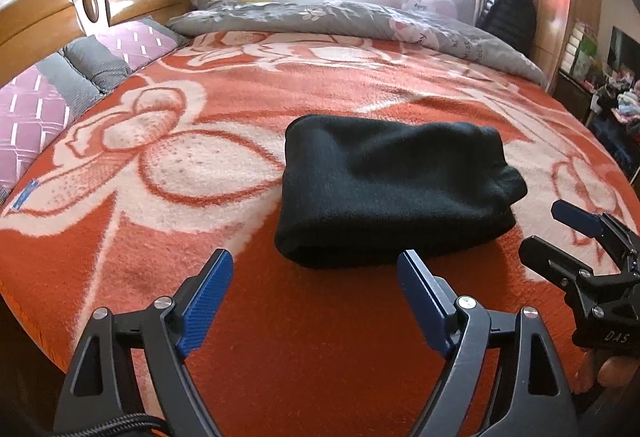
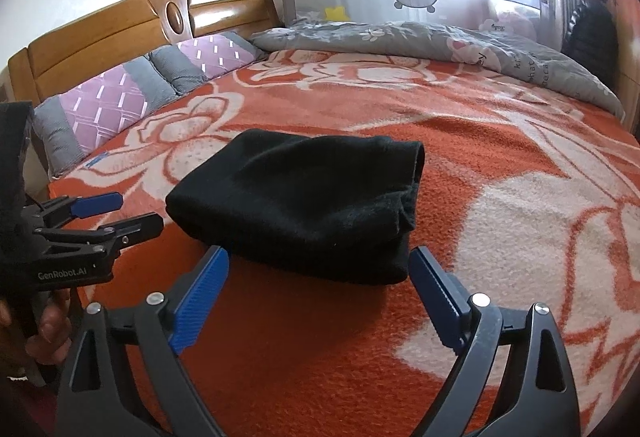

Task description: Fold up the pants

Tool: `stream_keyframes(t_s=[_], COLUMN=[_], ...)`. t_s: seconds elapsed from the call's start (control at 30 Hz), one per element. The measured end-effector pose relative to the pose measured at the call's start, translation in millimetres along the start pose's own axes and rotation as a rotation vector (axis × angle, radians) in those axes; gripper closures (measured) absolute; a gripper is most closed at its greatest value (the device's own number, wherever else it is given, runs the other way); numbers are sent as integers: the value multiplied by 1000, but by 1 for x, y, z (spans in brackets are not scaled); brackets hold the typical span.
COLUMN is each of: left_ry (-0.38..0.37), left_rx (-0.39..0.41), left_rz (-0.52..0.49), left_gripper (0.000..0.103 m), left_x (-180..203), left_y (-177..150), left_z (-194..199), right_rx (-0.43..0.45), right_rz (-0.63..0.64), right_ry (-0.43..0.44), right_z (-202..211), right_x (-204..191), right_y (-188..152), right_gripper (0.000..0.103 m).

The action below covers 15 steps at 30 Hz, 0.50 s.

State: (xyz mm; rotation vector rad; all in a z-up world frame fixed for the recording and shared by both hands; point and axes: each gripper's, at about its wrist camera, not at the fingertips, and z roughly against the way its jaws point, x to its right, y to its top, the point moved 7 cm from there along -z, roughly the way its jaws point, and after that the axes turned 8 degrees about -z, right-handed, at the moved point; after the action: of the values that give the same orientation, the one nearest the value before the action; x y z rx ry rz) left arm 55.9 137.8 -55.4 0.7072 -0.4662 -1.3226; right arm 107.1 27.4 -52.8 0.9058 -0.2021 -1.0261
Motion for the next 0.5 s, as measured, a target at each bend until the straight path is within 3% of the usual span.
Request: stream_keyframes(t_s=[0.5], left_ry=[34], left_rx=[-17], left_rz=[-37], left_gripper=[14], left_x=[6], left_y=[-8], left_z=[-14], right_rx=[0], right_rz=[-12], right_ry=[5], right_z=[-11], right_x=[0], right_y=[-14], right_gripper=[9])
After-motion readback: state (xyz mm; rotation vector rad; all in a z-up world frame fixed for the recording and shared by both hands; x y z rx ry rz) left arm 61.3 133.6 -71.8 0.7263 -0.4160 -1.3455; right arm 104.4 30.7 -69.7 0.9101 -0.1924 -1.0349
